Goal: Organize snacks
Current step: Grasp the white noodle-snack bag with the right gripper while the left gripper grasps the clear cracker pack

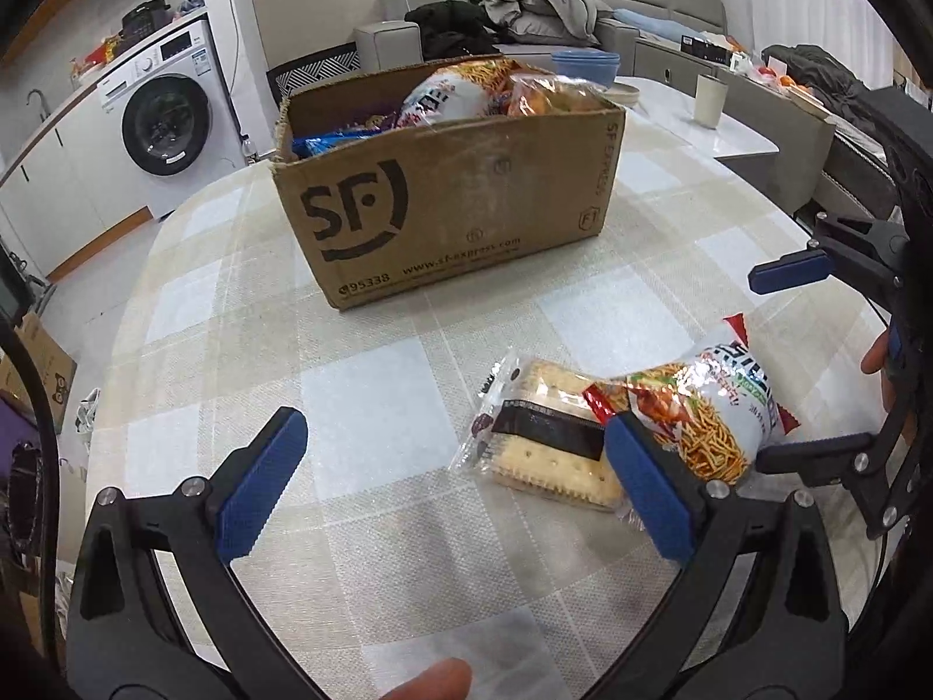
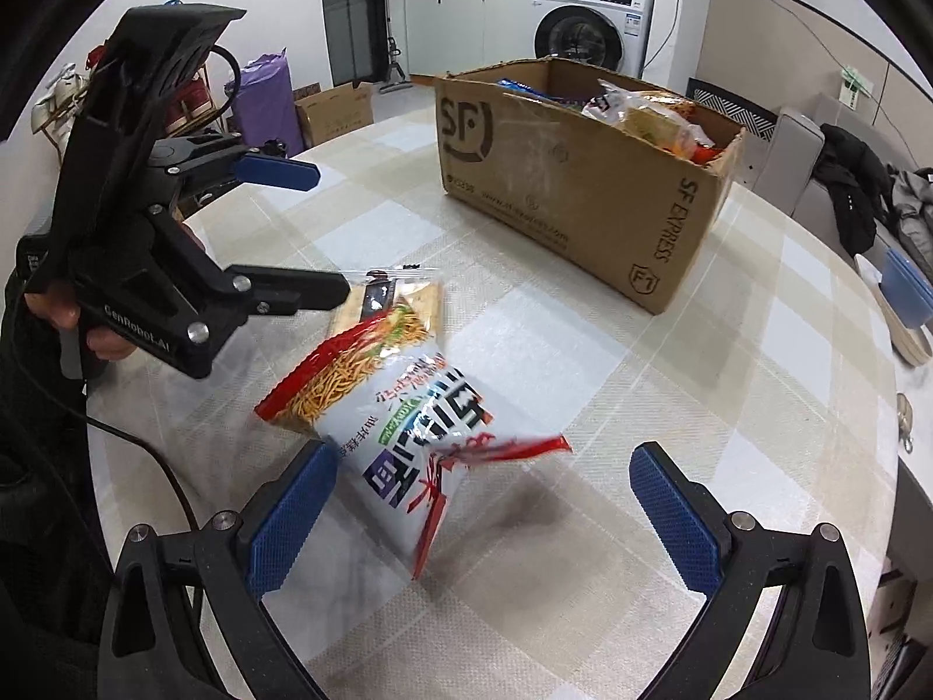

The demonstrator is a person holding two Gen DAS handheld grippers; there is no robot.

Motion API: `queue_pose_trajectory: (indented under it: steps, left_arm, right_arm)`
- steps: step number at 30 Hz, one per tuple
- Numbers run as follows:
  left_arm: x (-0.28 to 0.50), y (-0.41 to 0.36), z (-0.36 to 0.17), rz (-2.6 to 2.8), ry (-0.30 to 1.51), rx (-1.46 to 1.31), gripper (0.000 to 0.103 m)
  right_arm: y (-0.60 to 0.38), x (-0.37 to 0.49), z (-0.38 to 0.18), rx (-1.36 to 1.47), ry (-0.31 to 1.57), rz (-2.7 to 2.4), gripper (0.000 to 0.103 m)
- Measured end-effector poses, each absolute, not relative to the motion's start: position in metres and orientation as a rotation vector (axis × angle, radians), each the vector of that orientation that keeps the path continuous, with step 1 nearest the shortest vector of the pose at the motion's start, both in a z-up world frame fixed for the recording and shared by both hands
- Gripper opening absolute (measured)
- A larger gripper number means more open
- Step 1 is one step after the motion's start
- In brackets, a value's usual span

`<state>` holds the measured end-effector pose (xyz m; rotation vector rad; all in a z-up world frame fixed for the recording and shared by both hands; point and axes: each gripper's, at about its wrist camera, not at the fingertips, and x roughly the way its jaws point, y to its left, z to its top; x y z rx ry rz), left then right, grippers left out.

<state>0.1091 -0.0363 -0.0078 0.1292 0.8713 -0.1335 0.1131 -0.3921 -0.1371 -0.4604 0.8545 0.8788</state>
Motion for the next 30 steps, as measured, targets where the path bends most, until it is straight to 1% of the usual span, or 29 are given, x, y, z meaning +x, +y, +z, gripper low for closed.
queue_pose_trajectory:
  steps: [14,30]
  left_arm:
    - [0.114,-0.048,-0.030,-0.227,0.924,0.136,0.102]
    - [0.123,-0.062,-0.058,-0.272,0.980,0.141,0.102]
  right_arm:
    - [-0.392,0.148,-0.147,-0.371,0.897,0.747,0.102]
    - [-0.386,0.156,-0.156,-0.330,0.921,0.748,0.102]
